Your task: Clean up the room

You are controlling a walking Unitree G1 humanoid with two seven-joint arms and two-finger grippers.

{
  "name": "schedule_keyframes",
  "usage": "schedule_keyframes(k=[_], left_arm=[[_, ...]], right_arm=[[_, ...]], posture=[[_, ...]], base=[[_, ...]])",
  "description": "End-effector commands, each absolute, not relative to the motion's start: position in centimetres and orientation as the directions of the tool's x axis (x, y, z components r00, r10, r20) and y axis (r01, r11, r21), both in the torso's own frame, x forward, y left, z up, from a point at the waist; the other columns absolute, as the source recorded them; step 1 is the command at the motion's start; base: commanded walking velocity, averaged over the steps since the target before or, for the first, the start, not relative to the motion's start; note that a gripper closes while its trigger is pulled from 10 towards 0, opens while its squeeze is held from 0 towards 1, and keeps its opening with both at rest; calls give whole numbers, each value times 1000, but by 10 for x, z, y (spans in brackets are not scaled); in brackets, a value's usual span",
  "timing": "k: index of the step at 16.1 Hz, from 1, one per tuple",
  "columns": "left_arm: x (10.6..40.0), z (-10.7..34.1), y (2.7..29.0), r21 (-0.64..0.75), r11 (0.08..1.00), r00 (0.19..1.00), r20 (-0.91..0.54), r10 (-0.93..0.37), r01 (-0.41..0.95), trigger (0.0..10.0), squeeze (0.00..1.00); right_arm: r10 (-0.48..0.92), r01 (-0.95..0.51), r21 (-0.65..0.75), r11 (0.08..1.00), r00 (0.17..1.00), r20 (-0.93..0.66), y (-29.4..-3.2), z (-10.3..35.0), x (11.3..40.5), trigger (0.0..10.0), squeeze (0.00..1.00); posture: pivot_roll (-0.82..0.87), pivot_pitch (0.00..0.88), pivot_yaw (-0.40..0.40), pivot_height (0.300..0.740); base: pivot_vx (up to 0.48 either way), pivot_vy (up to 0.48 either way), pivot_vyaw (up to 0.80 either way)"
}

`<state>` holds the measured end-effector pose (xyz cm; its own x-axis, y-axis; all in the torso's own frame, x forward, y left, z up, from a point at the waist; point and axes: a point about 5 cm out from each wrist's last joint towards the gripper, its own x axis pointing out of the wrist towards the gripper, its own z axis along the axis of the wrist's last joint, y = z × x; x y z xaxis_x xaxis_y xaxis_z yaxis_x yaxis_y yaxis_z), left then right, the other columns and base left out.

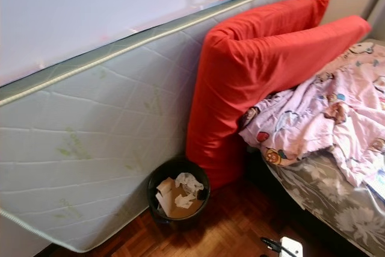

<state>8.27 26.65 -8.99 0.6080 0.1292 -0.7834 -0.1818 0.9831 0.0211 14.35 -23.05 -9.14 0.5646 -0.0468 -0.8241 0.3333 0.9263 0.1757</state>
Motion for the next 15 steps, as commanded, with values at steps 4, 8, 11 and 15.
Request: schedule_keyframes(k=[4, 8, 11, 15], left_arm=[[74, -92, 270, 72, 986, 570, -809, 145, -150, 10000, 0], [119, -80, 259, 19, 991, 714, -692, 111, -136, 10000, 0], [261, -12, 219, -11, 999, 928, -371, 34, -41, 10000, 0], [261, -1, 211, -3, 1000, 969, -245, -30, 30, 10000, 0]], right_arm=[[-46, 344, 184, 921, 565, -824, -231, -91, 143, 10000, 0], [-42, 334, 183, 925, 565, -824, -232, -91, 143, 10000, 0], [-47, 331, 177, 927, 569, -821, -233, -90, 144, 10000, 0], [-51, 343, 187, 921, 581, -812, -233, -89, 146, 10000, 0]], posture=[[79, 0, 6, 740], [94, 0, -4, 740], [100, 0, -14, 740], [80, 0, 1, 740]], base=[[0, -151, 0], [0, -180, 0], [0, 0, 0], [0, 0, 0]])
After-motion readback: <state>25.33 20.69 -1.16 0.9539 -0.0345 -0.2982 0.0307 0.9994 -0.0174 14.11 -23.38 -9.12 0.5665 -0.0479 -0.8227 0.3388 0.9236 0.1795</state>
